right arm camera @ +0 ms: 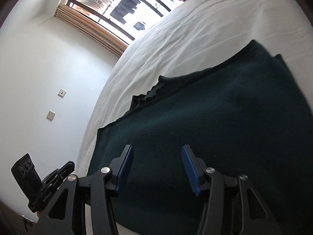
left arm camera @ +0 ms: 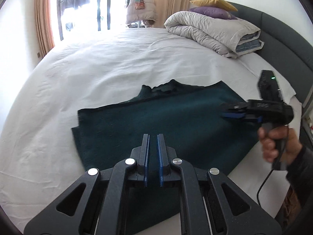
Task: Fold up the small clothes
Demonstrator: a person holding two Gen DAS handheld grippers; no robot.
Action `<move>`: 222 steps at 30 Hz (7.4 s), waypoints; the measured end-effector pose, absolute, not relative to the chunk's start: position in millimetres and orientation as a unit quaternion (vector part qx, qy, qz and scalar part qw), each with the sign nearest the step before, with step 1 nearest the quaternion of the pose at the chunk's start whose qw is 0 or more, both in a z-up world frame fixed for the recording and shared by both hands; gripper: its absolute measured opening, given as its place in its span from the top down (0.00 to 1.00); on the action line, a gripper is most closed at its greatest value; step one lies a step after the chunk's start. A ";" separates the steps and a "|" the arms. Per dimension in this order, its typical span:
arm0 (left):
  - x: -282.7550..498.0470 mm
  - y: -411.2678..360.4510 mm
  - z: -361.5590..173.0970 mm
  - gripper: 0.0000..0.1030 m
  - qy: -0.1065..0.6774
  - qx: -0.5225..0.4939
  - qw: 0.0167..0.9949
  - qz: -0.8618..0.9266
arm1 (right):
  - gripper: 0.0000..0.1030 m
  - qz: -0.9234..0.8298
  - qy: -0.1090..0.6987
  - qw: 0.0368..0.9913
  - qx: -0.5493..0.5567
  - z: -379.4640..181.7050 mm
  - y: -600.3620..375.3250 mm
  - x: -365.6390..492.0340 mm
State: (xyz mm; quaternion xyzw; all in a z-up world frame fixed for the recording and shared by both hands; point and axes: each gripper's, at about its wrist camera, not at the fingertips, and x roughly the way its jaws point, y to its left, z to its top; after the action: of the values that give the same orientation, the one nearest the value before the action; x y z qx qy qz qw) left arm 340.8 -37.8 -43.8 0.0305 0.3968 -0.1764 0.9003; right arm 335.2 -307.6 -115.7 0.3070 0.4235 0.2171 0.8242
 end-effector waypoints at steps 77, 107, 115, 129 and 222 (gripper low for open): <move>256.0 100.1 -137.8 0.14 0.405 -0.444 0.790 -0.124 | 0.27 0.221 0.317 0.856 0.343 -81.2 -248.5 249.4; 380.6 64.2 -132.1 0.90 0.437 -0.342 0.824 -0.116 | 0.25 0.264 0.436 0.810 0.290 -128.9 -185.5 363.8; 381.6 -99.0 -107.1 0.90 0.409 -0.009 0.909 -0.083 | 0.17 0.307 0.447 0.737 0.404 -117.8 -240.6 383.0; 366.9 -135.1 -116.3 0.90 0.369 0.121 0.920 -0.048 | 0.28 0.394 0.510 0.675 0.359 -117.6 -200.7 400.0; 443.2 -209.4 -116.2 0.39 0.418 0.130 0.867 -0.238 | 0.86 0.207 0.441 0.818 0.306 -105.4 -411.3 326.4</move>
State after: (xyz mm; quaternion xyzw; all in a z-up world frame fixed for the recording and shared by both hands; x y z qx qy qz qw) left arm 443.2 -209.4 -116.2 0.1296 0.4182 -0.2385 0.8669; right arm 326.4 -411.3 -105.4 0.3063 0.4410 0.2075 0.8177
